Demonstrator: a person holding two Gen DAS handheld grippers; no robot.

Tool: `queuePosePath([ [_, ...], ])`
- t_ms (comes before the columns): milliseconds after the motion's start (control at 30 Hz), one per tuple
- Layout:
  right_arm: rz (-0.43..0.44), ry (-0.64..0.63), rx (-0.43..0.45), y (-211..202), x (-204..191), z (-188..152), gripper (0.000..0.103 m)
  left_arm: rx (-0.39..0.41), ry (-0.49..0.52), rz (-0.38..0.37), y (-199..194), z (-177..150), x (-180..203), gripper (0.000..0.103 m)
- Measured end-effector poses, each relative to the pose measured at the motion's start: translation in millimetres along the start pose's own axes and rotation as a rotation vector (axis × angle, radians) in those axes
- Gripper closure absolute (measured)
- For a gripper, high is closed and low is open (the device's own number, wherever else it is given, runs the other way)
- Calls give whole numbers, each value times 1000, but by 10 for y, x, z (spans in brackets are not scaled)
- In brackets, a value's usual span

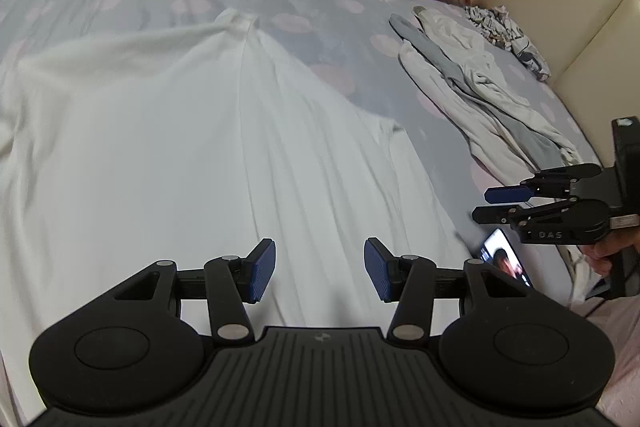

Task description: Fold clothes

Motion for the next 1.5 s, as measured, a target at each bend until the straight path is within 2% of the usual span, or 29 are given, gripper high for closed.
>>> queuePosePath([
  [67, -26, -42, -12, -52, -19, -141, 45, 6, -28, -3, -119, -149, -12, 56],
  [167, -59, -100, -19, -126, -50, -299, 31, 29, -61, 3, -266, -321, -38, 56],
  [367, -106, -149, -67, -90, -12, -523, 31, 58, -165, -4, -421, -605, -122, 56],
  [500, -125, -160, -106, 11, -48, -581, 31, 78, -170, -2, -500, -665, -112, 56],
  [767, -186, -278, -132, 103, -143, -594, 27, 117, -175, -8, -607, -687, -97, 55],
  [900, -297, -379, -144, 132, -16, -641, 27, 115, -180, -9, -599, -717, -104, 55],
  [1033, -354, -335, -150, 87, 207, -614, 28, 107, -181, -8, -586, -750, -130, 55],
  [1100, -362, -327, -130, 33, 219, -565, 32, 102, -184, -6, -573, -761, -139, 55],
  [1133, -352, -328, -112, -3, 185, -538, 39, 100, -185, -5, -566, -767, -144, 55],
  [1233, -248, -302, -67, -124, 10, -499, 64, 101, -185, -7, -575, -770, -146, 55],
  [1300, -170, -290, -67, -159, -104, -529, 72, 102, -184, -8, -574, -770, -144, 55],
  [1333, -138, -291, -74, -155, -158, -548, 79, 100, -184, -7, -574, -771, -147, 55],
  [1367, -110, -300, -86, -162, -214, -581, 83, 99, -185, -7, -574, -773, -146, 55],
  [1500, -31, -356, -162, -185, -392, -751, 89, 97, -188, -4, -591, -777, -136, 55],
])
Point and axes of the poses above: each gripper's, at about its wrist camera, not at the fingertips, and y roughly the way its jaws point, x to its right, z to its top, the point moved 6 cm from there along y, roughly the way its jaws point, and after that the axes turned 8 degrees about x, right-handed, at the moved point
